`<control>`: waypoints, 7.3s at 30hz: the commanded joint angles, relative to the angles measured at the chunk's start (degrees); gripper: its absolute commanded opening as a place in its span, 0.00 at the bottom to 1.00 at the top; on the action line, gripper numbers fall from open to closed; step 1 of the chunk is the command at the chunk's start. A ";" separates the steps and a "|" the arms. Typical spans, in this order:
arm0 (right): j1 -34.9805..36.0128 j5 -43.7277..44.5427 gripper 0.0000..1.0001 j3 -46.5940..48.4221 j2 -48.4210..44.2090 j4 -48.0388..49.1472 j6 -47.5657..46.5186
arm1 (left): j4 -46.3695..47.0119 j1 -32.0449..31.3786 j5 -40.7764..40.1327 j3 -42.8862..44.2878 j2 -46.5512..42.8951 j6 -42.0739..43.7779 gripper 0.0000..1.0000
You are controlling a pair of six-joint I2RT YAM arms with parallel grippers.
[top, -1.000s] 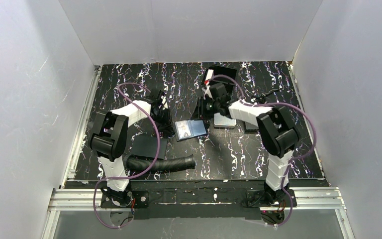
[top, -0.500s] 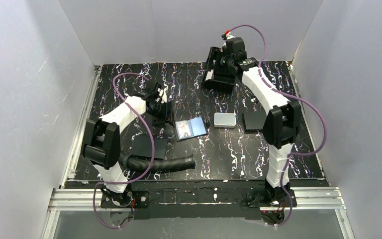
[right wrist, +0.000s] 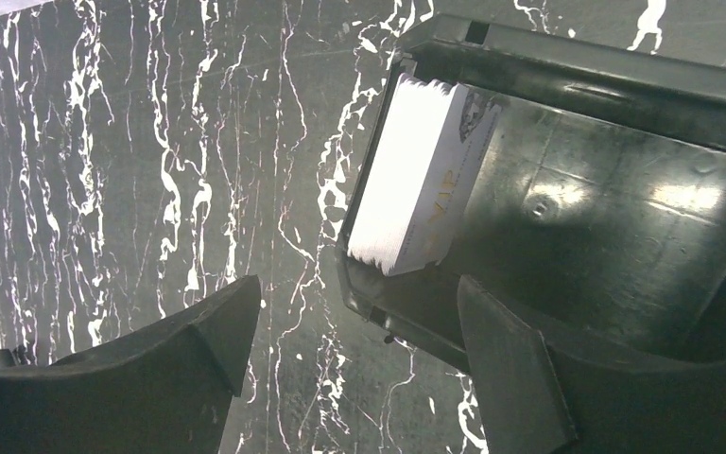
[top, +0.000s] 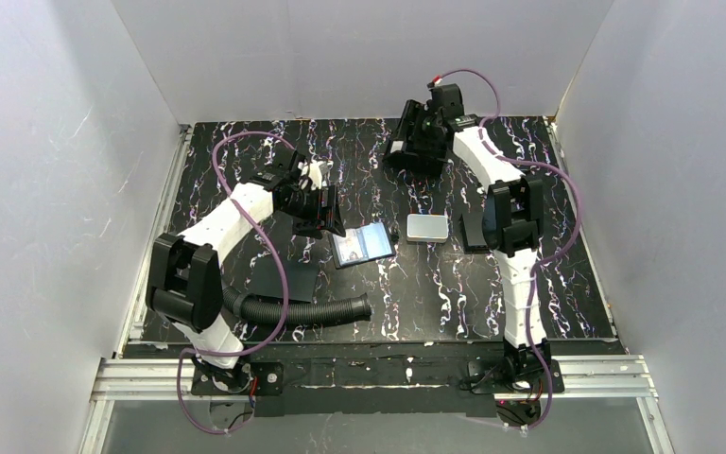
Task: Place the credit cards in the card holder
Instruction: Pick up the credit card from the storage box, then insert the credit card into the card holder.
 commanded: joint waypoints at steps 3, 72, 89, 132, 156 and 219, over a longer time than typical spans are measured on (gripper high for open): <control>0.15 -1.42 0.83 3.53 1.89 7.25 3.94 | -1.05 -0.29 2.04 2.08 -4.49 0.89 0.68; -2.48 -3.01 0.20 9.07 10.04 12.70 14.79 | 0.53 -0.31 2.77 0.82 -5.27 0.15 0.68; -3.02 1.17 0.09 8.43 5.72 9.04 10.65 | 0.62 -0.28 3.17 1.36 -4.80 0.14 0.68; 5.20 -29.21 0.01 -70.24 -30.64 102.02 67.16 | 65.31 7.48 22.47 -18.33 -9.31 -58.65 0.80; 9.03 -29.64 0.01 -71.21 -31.95 90.27 55.62 | 66.00 3.77 17.33 -20.93 -12.14 -57.25 0.00; 10.51 -18.34 0.11 -57.60 -24.31 16.58 -13.05 | 38.17 -0.74 11.01 -17.22 10.22 -27.03 0.00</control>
